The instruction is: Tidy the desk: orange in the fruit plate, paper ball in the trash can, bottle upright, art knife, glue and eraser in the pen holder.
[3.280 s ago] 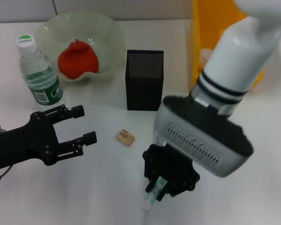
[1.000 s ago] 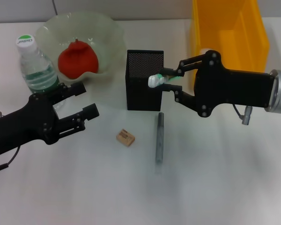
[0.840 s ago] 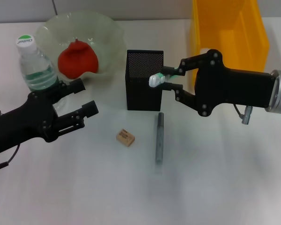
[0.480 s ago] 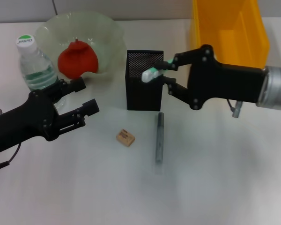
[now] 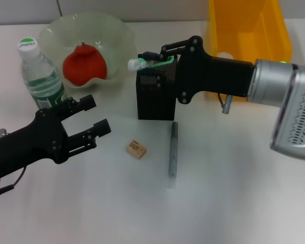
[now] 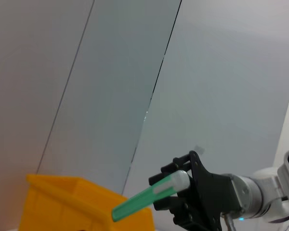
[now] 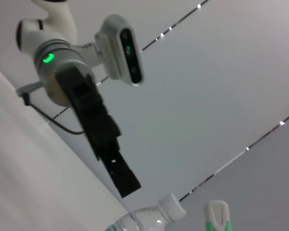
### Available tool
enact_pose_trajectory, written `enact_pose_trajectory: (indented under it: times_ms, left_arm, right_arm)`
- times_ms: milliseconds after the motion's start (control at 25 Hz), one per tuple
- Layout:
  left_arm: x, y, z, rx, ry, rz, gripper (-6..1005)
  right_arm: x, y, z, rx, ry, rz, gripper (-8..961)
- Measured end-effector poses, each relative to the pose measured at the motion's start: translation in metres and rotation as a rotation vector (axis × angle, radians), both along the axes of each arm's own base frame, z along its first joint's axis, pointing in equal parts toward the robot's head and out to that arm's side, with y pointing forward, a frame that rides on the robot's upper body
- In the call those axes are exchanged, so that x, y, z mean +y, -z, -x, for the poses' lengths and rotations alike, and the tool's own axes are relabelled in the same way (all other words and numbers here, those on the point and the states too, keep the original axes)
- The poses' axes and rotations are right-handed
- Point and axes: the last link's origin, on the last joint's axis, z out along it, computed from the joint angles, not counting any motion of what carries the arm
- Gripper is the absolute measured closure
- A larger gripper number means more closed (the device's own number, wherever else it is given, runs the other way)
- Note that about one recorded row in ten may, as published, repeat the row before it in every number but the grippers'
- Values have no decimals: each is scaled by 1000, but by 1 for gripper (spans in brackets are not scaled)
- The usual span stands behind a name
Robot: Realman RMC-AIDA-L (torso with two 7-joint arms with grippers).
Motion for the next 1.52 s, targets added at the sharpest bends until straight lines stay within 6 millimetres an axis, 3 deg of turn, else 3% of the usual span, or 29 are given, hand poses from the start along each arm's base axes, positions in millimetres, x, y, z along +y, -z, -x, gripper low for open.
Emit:
enact_pose_trajectory:
  times_ms: [240, 720, 800, 1520]
  left_arm:
    - [-5, 1, 12, 33, -50, -11, 230]
    - [-10, 2, 15, 41, -53, -39, 230]
    - [-10, 2, 15, 40, -52, -43, 230]
    - [-13, 4, 16, 56, -24, -63, 231]
  right_arm:
    - [8, 14, 9, 44, 120, 61, 759]
    - [22, 12, 13, 192, 421, 228, 757]
    - [31, 12, 15, 237, 556, 306, 757]
    - [41, 23, 11, 288, 819, 434, 754]
